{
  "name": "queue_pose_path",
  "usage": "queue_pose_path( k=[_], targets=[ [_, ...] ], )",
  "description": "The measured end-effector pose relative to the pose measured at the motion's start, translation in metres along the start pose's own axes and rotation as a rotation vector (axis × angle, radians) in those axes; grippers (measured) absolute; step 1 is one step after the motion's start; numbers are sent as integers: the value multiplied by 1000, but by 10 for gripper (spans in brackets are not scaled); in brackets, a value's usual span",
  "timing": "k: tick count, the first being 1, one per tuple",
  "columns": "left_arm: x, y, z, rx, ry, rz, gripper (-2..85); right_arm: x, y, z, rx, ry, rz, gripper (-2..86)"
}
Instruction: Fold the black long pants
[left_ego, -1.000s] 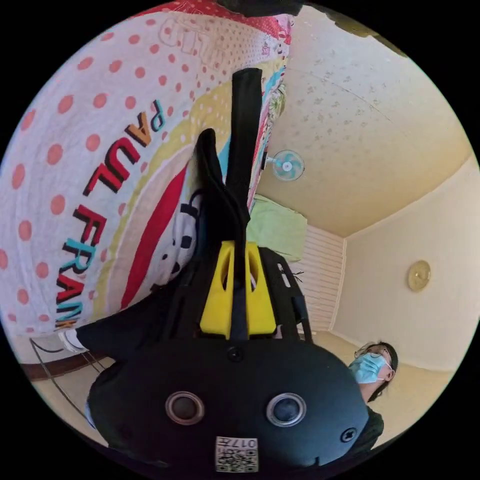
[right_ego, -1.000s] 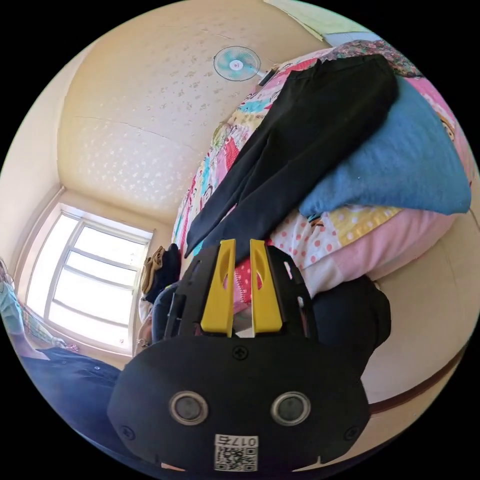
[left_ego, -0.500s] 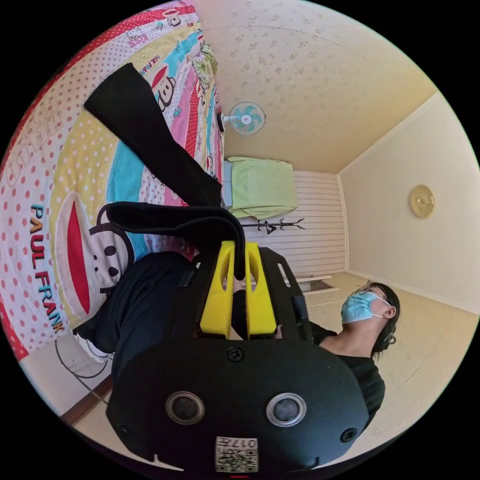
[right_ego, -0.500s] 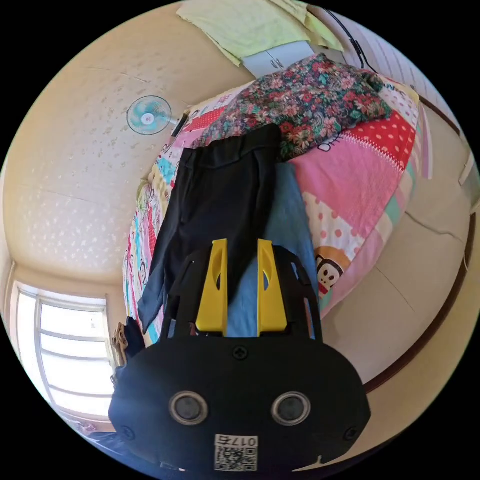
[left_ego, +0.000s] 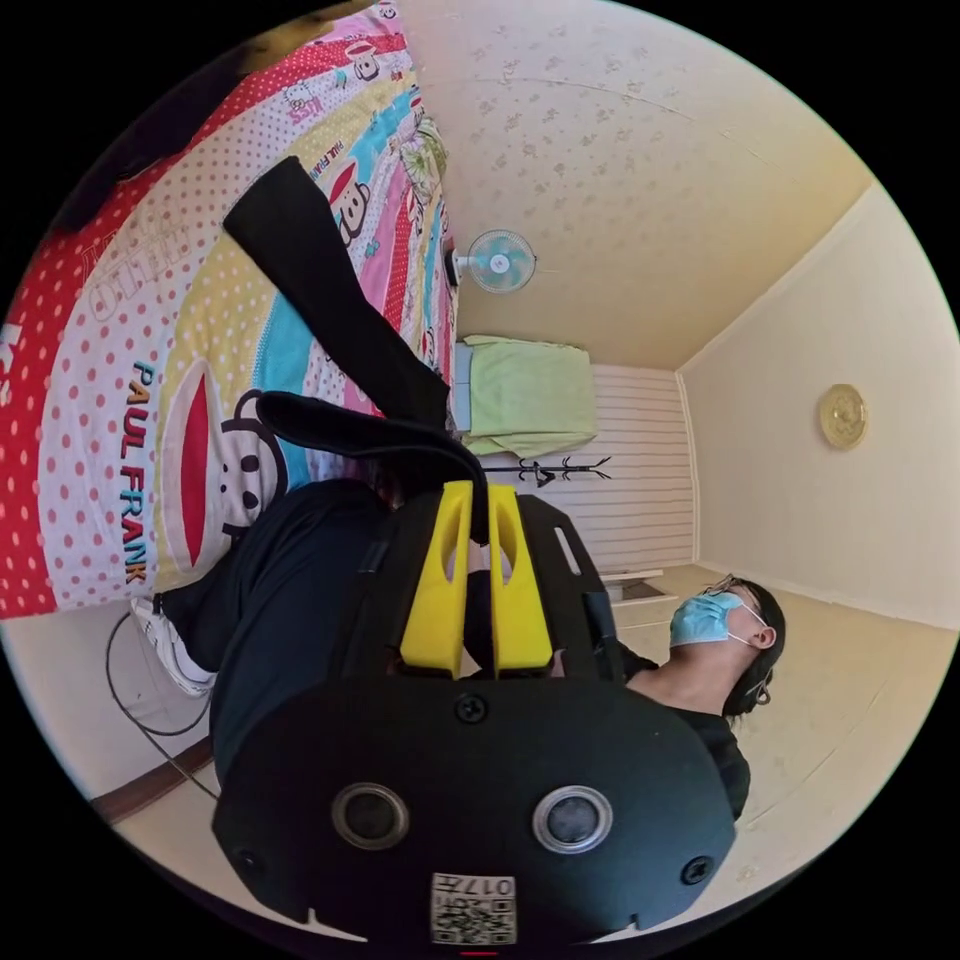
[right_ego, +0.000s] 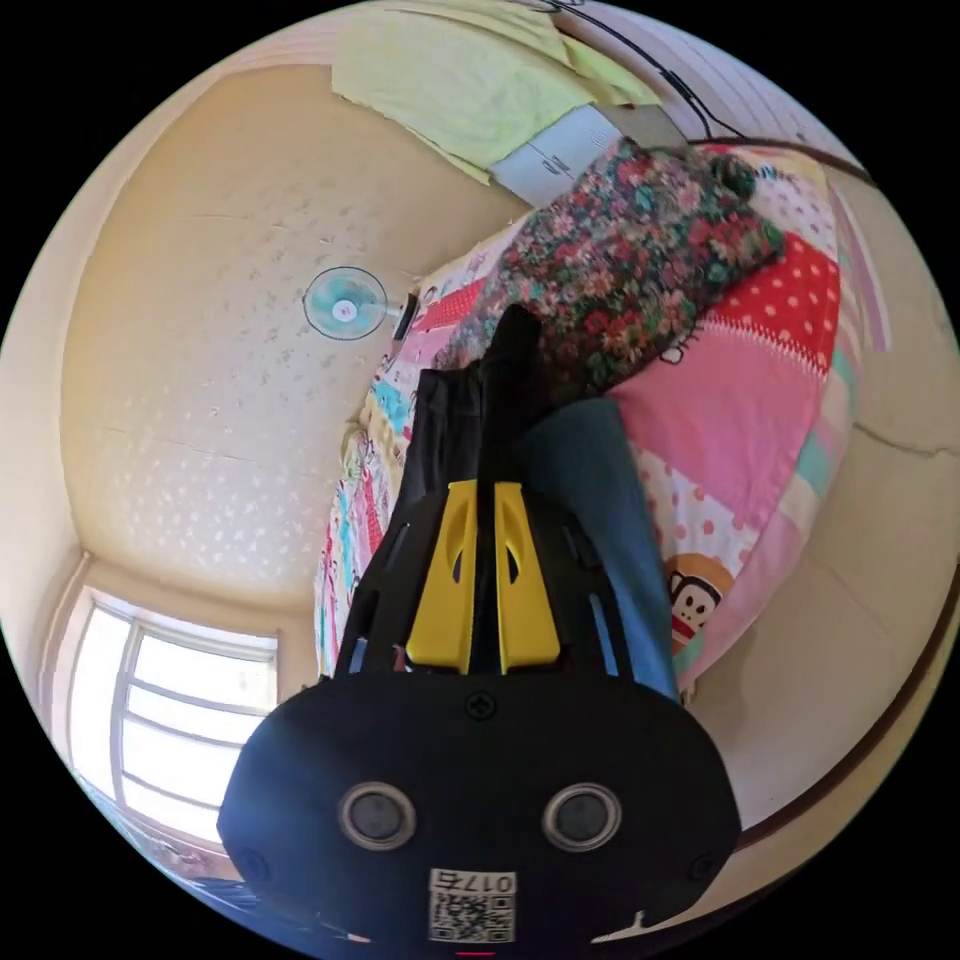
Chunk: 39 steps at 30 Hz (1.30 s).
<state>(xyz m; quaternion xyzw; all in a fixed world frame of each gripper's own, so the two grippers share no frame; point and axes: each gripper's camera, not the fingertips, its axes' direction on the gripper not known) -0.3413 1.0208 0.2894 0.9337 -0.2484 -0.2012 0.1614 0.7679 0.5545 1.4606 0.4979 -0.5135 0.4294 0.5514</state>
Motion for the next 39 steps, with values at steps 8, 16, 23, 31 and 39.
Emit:
queue_pose_path(
  k=[8,16,23,31,39],
  targets=[
    [41,55,-51,71,20,63,29,-61,62,-96,64,36,-224,23],
    [-2,79,-47,132,167,-103,11,-16,100,-93,55,-40,-97,20],
    [19,-98,-39,335,100,-58,-7,-153,-1,6,114,48,-238,24],
    [25,-202,81,-58,-313,273,73,-211,-46,126,-47,179,-314,46],
    [-79,-142,242,-507,-759,253,192,-120,48,158,-313,178,-447,67]
  ],
)
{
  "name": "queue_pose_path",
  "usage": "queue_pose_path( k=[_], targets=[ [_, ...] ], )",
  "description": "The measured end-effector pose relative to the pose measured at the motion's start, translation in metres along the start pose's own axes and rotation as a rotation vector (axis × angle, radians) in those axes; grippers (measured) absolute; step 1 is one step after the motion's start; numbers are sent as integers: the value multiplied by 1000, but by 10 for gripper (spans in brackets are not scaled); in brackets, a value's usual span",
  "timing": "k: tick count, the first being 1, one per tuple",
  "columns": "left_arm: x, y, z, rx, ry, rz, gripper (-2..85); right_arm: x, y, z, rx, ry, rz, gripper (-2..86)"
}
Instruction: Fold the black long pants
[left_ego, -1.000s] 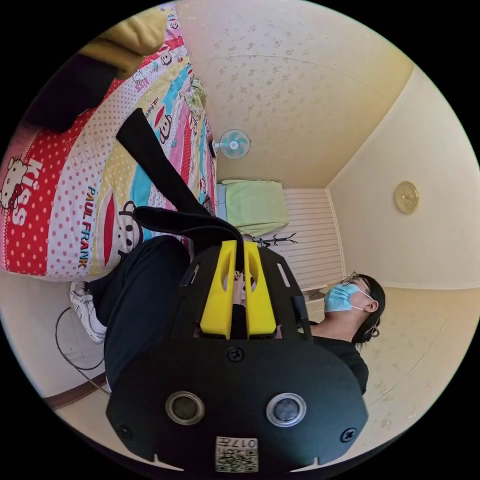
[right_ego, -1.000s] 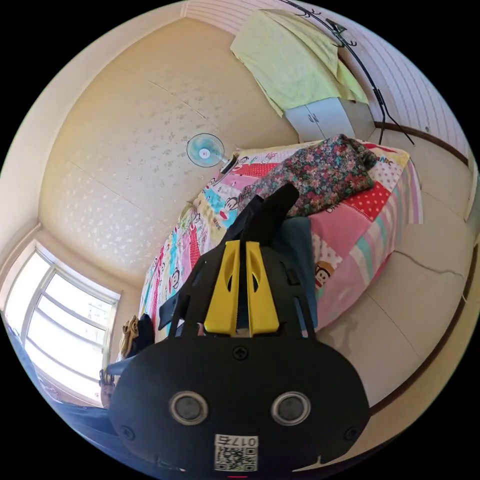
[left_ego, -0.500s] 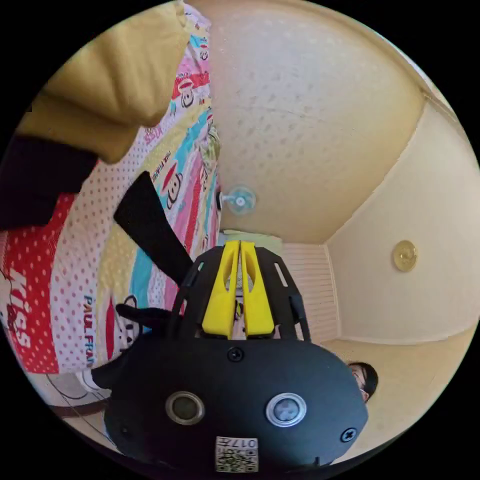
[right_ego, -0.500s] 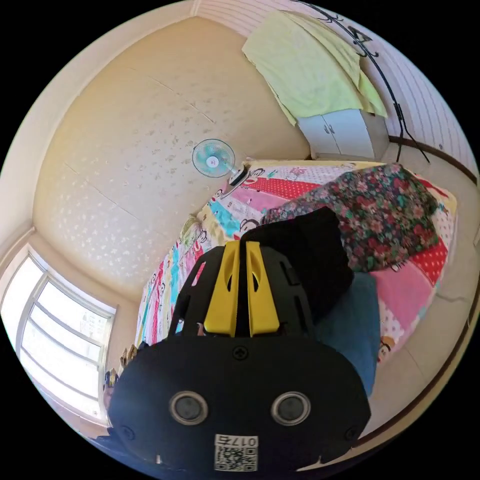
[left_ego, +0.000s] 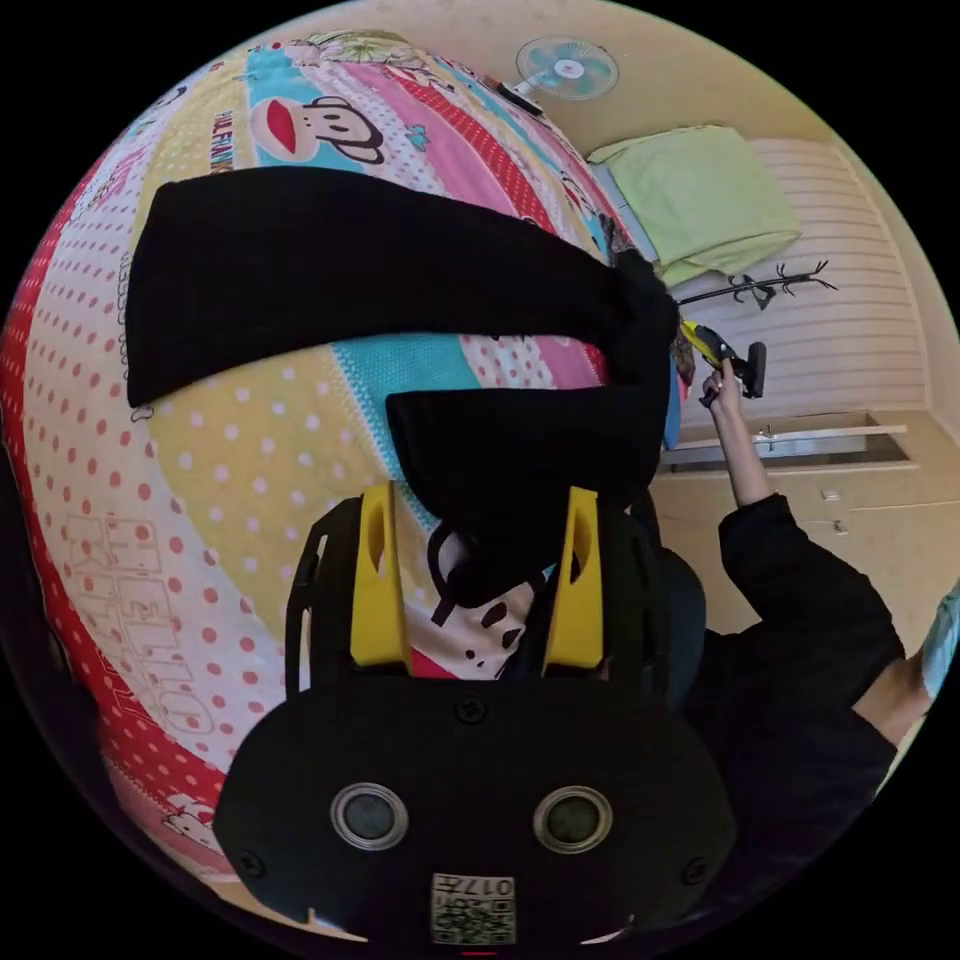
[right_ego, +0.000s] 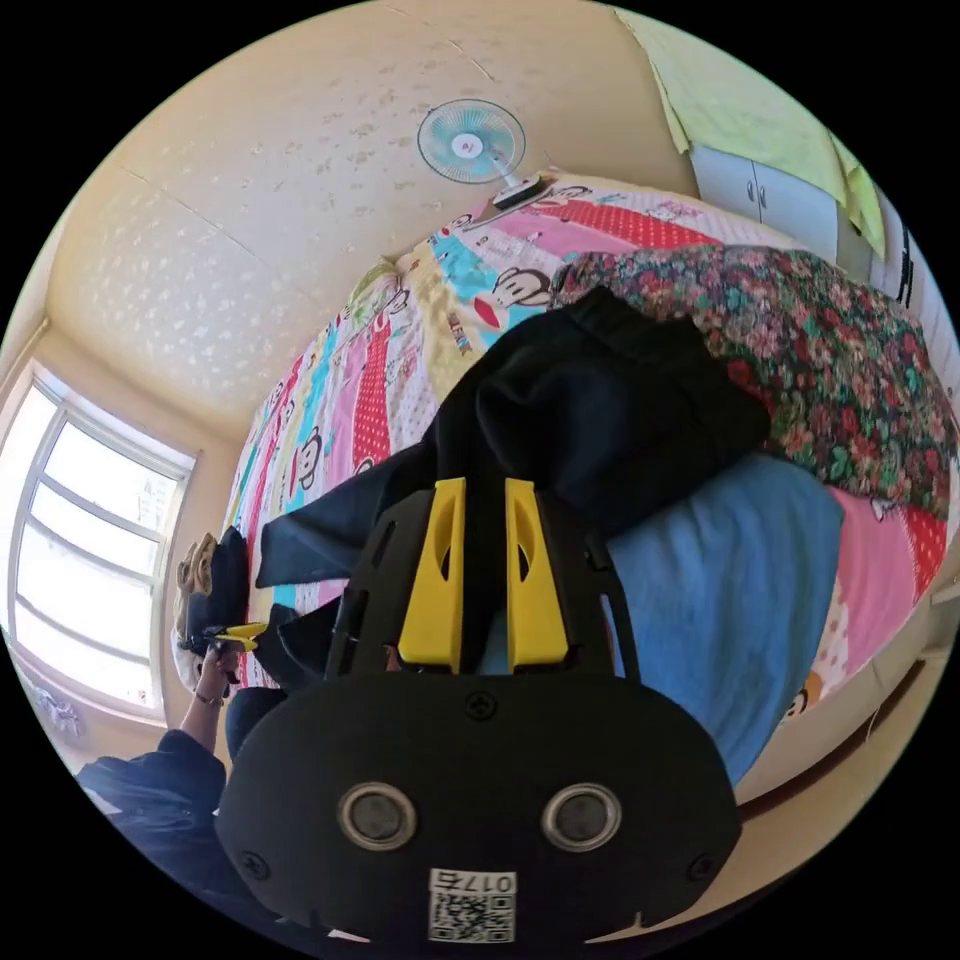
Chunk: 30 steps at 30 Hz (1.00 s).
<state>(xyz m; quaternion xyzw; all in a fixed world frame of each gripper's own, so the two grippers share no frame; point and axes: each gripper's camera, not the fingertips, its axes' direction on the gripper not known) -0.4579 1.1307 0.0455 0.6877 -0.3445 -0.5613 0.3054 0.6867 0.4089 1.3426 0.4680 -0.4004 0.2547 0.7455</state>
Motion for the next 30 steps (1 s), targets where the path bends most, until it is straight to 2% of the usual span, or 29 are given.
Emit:
queue_pose_path(
  k=[3,7,8,10,12,14,17,19,21,23,24,25,27,29,30],
  targets=[
    [-6,-4,9,30,-165,-149,102,18,48,19,-28,-25,42,63],
    [2,3,13,75,-174,-145,56,38,101,34,-14,-76,91,44],
    [11,3,14,52,-166,-98,35,44,118,27,83,-128,91,34],
    [26,2,3,62,-124,-41,16,56,137,20,133,-186,170,21],
    [46,-6,-44,187,1,56,5,69,149,17,147,-252,222,13],
    [54,-19,-88,279,49,107,4,73,154,15,147,-271,240,10],
    [47,-47,-156,408,-28,92,13,72,154,13,106,-227,212,9],
    [15,-65,-180,439,-82,-66,21,69,153,12,87,-194,185,10],
    [-49,-55,-200,582,-96,-387,26,65,155,14,62,-180,156,16],
    [-85,-26,-200,709,5,-522,62,66,159,16,51,-188,152,23],
    [-99,-15,-188,735,100,-506,92,67,162,17,49,-200,152,28],
    [-104,-13,-179,716,135,-491,107,67,164,17,48,-208,152,30],
    [-117,-14,-132,529,126,-480,161,70,168,21,41,-246,159,41],
    [-121,-16,-102,449,105,-464,201,69,167,25,31,-290,158,53],
    [-120,-14,-95,490,83,-440,209,67,163,29,23,-318,148,59]
  ],
)
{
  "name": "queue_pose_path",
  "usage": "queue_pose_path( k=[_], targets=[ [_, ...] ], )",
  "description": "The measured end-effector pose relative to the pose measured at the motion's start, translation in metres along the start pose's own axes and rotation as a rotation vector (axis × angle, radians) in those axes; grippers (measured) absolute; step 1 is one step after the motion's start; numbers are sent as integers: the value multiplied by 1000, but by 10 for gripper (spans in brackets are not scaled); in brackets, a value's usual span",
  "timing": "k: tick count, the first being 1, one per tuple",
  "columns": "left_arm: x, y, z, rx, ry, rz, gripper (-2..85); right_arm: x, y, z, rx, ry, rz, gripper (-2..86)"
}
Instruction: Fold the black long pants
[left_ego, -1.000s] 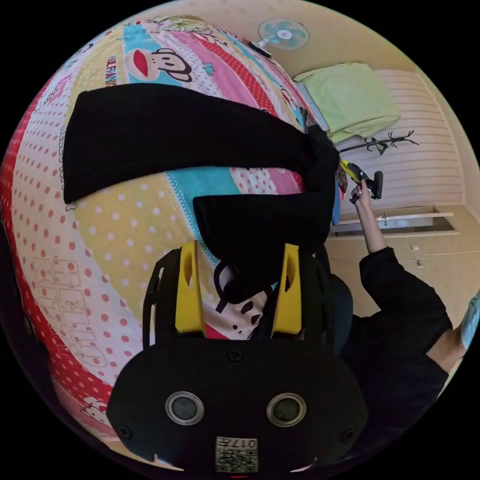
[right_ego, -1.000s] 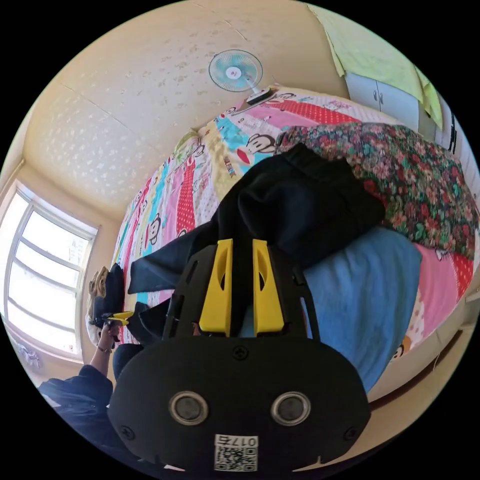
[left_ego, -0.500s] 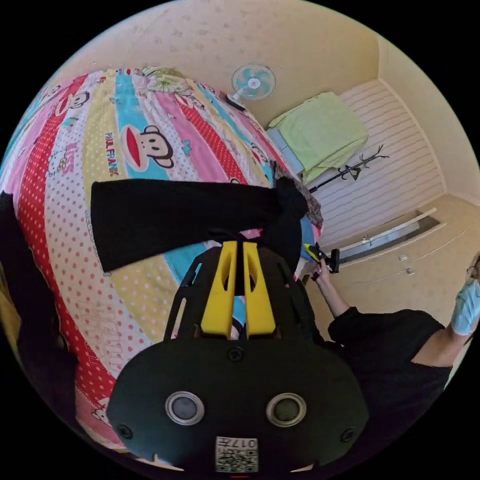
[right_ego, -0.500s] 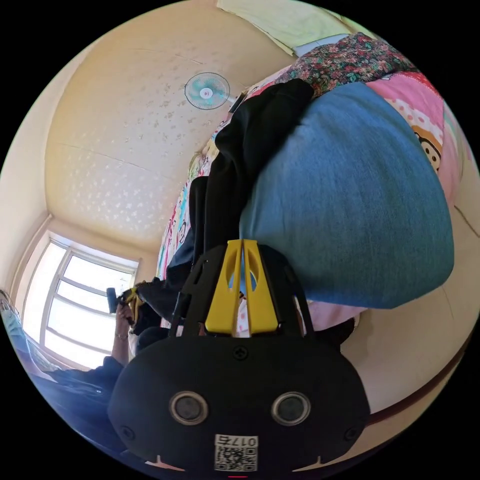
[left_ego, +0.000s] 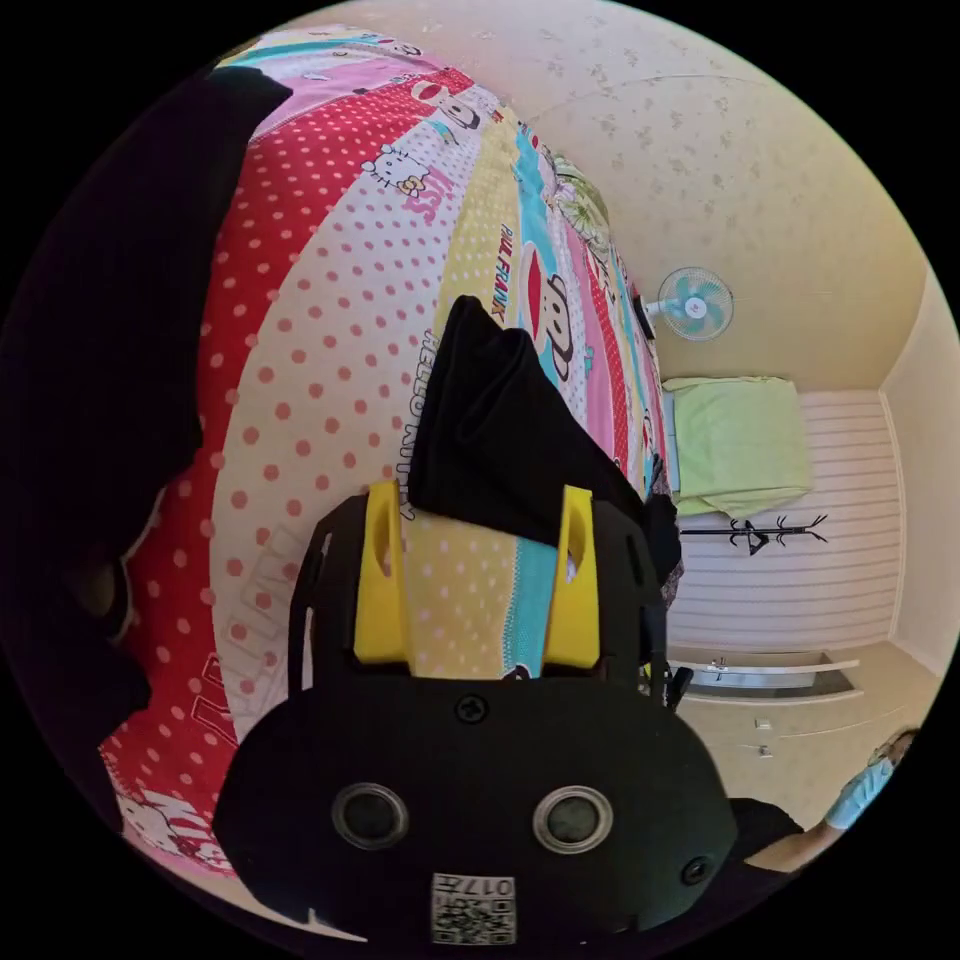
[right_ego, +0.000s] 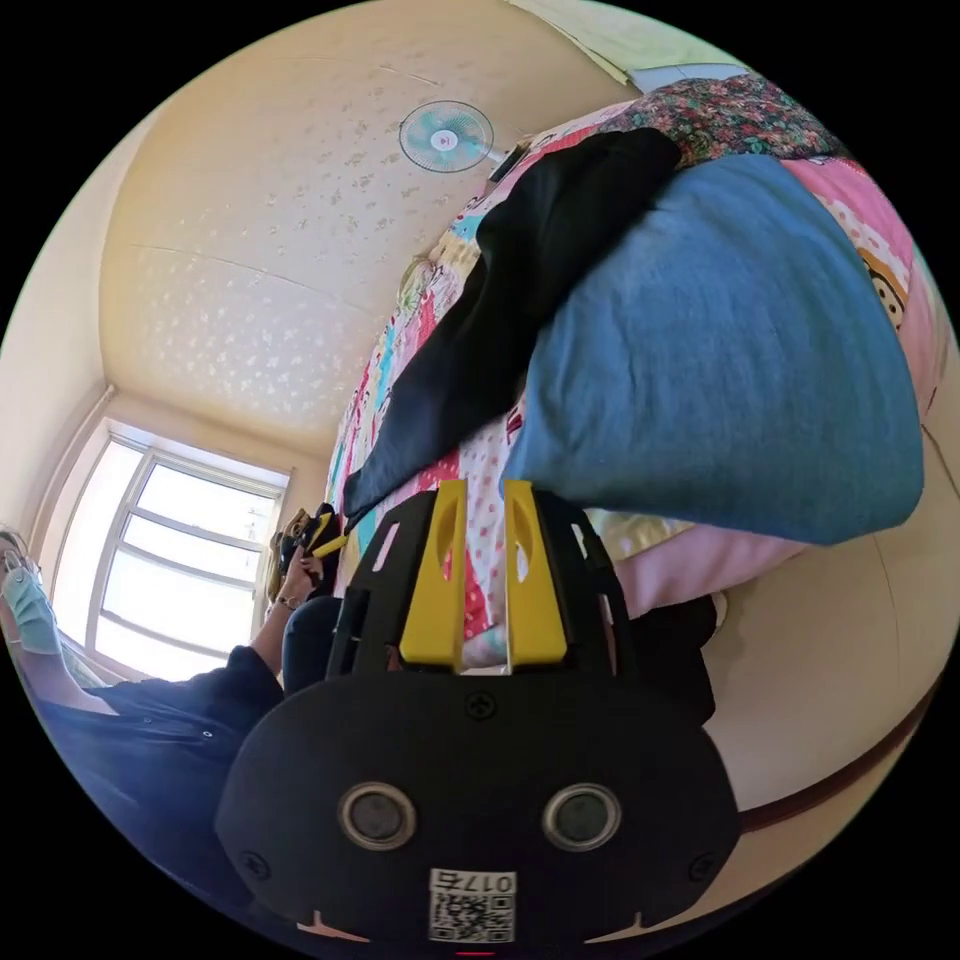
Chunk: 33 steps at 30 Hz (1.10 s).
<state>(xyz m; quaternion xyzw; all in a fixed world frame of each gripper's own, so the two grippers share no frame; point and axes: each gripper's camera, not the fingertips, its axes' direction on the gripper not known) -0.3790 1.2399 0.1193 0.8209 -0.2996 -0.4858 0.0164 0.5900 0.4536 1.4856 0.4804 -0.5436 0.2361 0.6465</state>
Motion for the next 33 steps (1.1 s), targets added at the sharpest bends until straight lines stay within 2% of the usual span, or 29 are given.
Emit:
queue_pose_path(
  k=[4,6,9,10,11,12,14,16,18,20,22,23,25,27,29,31,33],
  targets=[
    [5,-6,7,69,-40,-40,207,-14,-15,23,-30,-78,-43,68],
    [21,-1,13,150,-243,-118,173,-23,-17,41,-41,-114,-68,70],
    [52,3,30,187,-526,-43,135,-28,-8,68,-50,-132,-67,69],
    [54,2,30,188,-538,-34,116,-27,-6,73,-55,-141,-58,68],
    [53,1,25,170,-457,-41,79,-25,-3,84,-70,-170,-29,67],
    [47,-3,17,126,-266,-45,69,-24,-1,92,-80,-206,-10,65],
    [37,-6,-3,124,-10,-36,61,-26,1,97,-90,-237,-16,57],
    [28,-5,-33,120,179,-20,55,-31,-2,95,-106,-208,-39,49],
    [1,18,-78,122,500,-83,38,-36,-7,83,-104,-163,-66,35],
    [-21,55,-107,153,627,-151,30,-40,-10,72,-97,-142,-96,26],
    [-39,93,-132,190,565,-139,23,-44,-12,64,-88,-101,-117,20],
    [-56,123,-147,230,487,-170,20,-45,-12,61,-85,-61,-122,18],
    [-87,163,-159,279,448,-241,17,-46,-12,64,-95,-15,-122,19],
    [-135,206,-155,249,346,-437,20,-45,-11,77,-120,-12,-117,28],
    [-160,231,-149,223,404,-565,24,-45,-13,93,-149,-32,-96,38],
    [-162,240,-153,270,514,-526,63,-52,-18,111,-165,-65,-93,48],
    [-142,228,-163,219,454,-434,99,-74,-34,134,-169,-80,-136,61]
  ],
)
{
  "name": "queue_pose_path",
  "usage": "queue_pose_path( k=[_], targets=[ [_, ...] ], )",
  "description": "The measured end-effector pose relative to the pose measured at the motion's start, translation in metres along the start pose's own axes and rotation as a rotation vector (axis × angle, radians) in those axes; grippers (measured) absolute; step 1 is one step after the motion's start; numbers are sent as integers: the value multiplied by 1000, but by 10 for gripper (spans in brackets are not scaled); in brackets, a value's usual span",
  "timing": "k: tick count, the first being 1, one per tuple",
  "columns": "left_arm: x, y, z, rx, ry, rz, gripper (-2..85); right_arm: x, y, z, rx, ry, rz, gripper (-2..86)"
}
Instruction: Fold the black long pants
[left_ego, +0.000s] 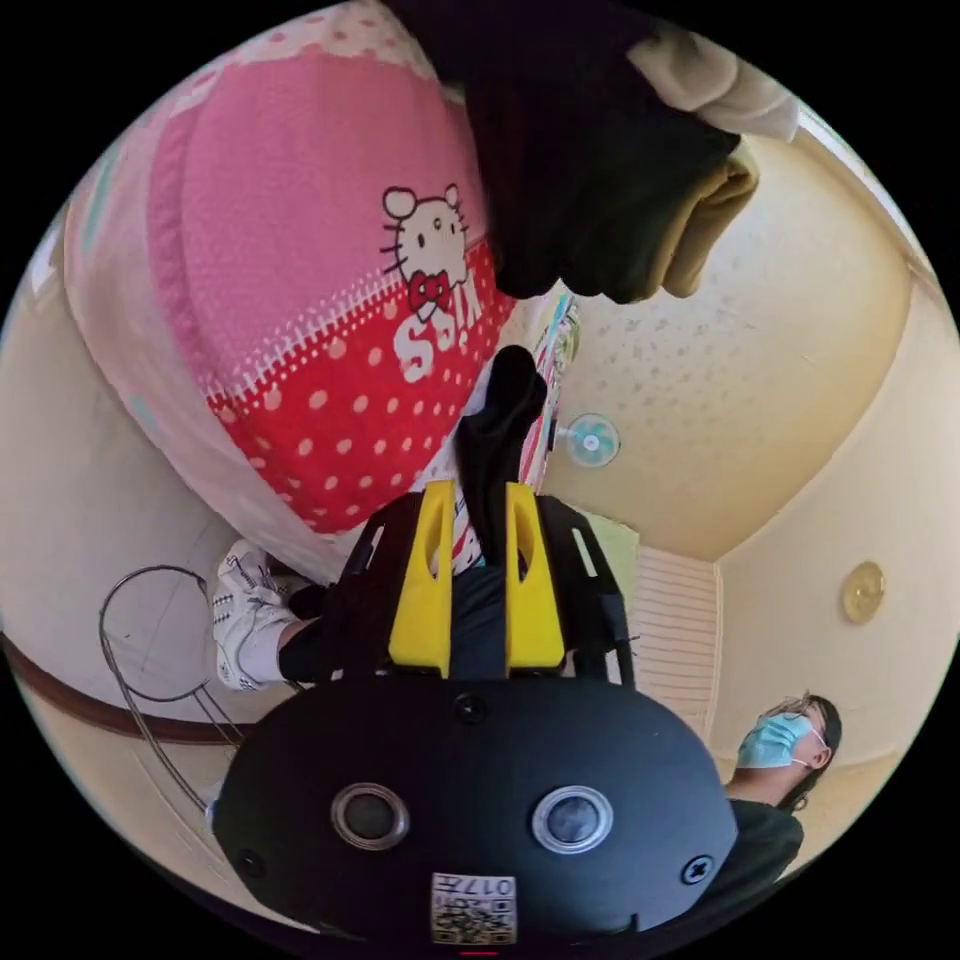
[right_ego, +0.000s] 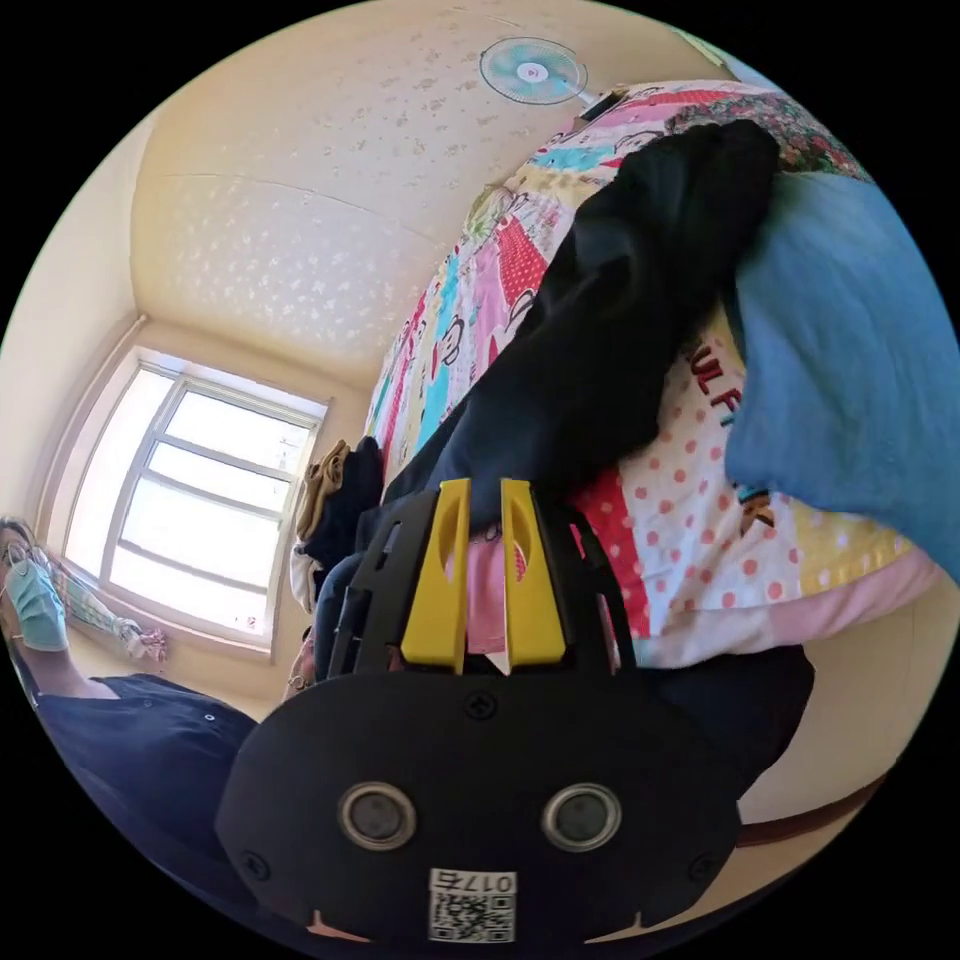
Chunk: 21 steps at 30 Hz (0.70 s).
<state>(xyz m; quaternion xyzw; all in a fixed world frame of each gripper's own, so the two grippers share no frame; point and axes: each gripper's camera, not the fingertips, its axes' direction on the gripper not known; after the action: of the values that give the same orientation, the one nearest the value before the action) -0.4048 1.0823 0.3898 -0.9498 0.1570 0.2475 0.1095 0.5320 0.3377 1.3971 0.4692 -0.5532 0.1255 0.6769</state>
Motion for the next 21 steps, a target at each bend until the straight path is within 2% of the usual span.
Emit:
queue_pose_path(
  k=[4,7,9,10,11,12,14,15,18,21],
  targets=[
    [76,-12,34,-182,-265,236,128,-40,-62,45,-55,38,-104,81],
    [144,-7,77,-308,-560,469,117,-55,-118,110,-249,236,-56,87],
    [173,2,125,-447,-902,604,108,-40,-147,169,-427,405,23,73],
    [173,3,138,-489,-994,621,106,-34,-151,182,-464,441,47,66],
    [163,3,168,-590,-1197,634,99,-26,-159,193,-471,506,83,55],
    [142,-2,196,-700,-1392,604,88,-22,-168,195,-476,469,114,48],
    [101,-10,225,-824,-1639,469,48,-12,-178,194,-508,398,168,41],
    [84,-7,238,-867,-1684,478,44,-7,-181,192,-519,344,177,36],
    [79,15,245,-839,-1733,594,34,-1,-182,183,-504,177,149,28],
    [76,24,230,-758,-1658,603,19,4,-181,173,-428,0,153,36]
  ],
)
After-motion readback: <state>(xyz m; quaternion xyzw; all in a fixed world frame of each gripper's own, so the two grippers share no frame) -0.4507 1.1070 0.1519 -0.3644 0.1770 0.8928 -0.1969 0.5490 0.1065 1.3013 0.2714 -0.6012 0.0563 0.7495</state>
